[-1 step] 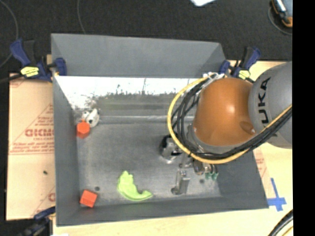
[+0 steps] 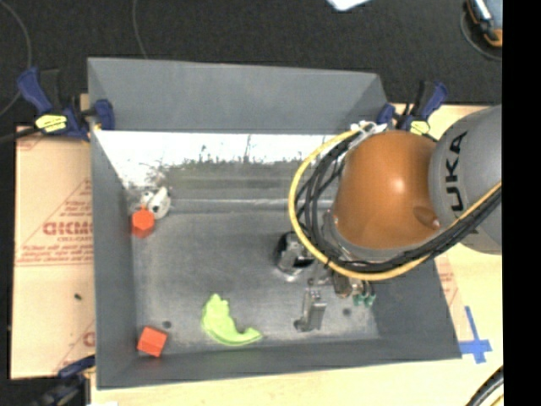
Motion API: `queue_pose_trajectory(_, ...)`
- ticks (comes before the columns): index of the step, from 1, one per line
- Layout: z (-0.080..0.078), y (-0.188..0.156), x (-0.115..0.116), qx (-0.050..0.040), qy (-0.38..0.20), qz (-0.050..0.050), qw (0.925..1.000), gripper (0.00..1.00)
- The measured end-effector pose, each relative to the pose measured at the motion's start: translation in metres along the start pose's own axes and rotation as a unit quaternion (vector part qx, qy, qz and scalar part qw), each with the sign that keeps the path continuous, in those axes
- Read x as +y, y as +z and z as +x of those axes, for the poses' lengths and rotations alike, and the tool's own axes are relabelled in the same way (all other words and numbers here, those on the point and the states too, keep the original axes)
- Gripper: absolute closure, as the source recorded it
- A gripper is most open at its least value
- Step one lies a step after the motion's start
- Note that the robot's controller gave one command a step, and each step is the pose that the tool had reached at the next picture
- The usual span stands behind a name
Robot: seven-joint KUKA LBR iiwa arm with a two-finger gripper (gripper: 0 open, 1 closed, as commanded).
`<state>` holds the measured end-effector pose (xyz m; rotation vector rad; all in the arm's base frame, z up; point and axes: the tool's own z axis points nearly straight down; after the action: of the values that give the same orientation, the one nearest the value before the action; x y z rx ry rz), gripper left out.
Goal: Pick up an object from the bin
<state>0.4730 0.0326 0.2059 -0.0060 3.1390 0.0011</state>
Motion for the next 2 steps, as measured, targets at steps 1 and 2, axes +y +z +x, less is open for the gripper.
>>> queue_pose_trajectory(1,-0.006,0.115,0.095,0.0024,0.13,0.0,0.9915,0.0)
queue_pose_trajectory(2,-0.009,0.068,0.079,-0.0033,-0.059,0.0,0.9983,0.0)
